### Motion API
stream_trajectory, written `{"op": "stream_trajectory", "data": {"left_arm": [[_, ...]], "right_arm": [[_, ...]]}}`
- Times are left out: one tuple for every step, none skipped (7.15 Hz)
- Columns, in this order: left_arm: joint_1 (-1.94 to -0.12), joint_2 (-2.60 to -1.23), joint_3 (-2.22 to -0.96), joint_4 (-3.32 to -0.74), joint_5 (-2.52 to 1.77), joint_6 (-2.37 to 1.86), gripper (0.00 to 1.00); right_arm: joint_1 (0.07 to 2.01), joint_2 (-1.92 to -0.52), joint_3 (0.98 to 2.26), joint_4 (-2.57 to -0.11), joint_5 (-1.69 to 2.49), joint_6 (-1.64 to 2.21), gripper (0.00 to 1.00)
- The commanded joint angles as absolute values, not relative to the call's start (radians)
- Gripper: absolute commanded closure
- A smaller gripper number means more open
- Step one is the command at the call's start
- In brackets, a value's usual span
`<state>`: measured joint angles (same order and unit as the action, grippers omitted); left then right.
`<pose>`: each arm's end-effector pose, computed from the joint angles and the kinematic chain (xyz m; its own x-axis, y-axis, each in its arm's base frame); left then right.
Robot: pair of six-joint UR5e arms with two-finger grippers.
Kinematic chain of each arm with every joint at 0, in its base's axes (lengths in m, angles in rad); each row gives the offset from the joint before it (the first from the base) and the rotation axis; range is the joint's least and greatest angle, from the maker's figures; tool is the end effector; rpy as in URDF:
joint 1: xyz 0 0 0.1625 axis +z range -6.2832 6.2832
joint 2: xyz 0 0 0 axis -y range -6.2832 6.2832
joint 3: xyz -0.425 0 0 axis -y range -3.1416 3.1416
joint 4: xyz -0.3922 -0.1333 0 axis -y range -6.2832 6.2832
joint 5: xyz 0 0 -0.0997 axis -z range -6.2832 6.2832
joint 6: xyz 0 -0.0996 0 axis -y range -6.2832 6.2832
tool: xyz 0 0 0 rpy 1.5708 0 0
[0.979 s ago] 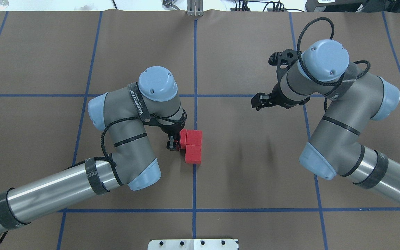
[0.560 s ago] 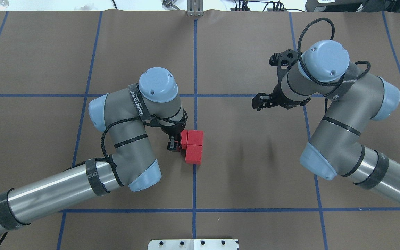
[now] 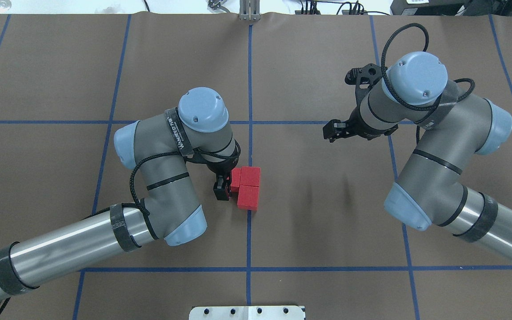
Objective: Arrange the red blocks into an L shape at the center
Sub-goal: 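Lower the cube next to the far cube and open the left gripper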
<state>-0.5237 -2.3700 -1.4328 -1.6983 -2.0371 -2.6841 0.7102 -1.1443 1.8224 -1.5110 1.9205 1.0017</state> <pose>0.6031 -0.4505 0.2100 0.1166 -0.9928 -0.0291 0.6228 0.0959 -0.7764 -0.4039 -0.4781 0.3056 0.7085 -0.0585 0.7033 -0.0665 0.9866 0.1490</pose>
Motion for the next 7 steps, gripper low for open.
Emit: {"op": "stream_trajectory", "data": {"left_arm": [[-0.526, -2.367, -1.443, -1.697, -2.037, -2.677, 0.00], [-0.540, -2.343, -1.497, -1.694, -2.039, -2.666, 0.00], [-0.540, -2.230, -1.626, -1.690, -2.042, -2.608, 0.00], [-0.540, -2.086, -1.781, -1.689, -2.045, -2.539, 0.00], [-0.541, -1.957, -1.895, -1.689, -2.045, -2.452, 0.00], [-0.543, -1.857, -1.951, -1.695, -2.037, -2.336, 0.00], [-0.576, -1.797, -1.959, -1.703, -2.039, -2.206, 0.00]], "right_arm": [[0.710, -1.146, 1.822, -1.511, 1.921, 1.002, 0.00], [0.710, -1.152, 1.824, -1.511, 1.921, 1.000, 0.00], [0.712, -1.157, 1.824, -1.502, 1.921, 1.000, 0.00], [0.713, -1.166, 1.822, -1.482, 1.921, 0.999, 0.00], [0.715, -1.169, 1.822, -1.474, 1.921, 0.999, 0.00], [0.721, -1.180, 1.824, -1.471, 1.922, 0.999, 0.00], [0.739, -1.210, 1.827, -1.468, 1.925, 0.997, 0.00]]}}
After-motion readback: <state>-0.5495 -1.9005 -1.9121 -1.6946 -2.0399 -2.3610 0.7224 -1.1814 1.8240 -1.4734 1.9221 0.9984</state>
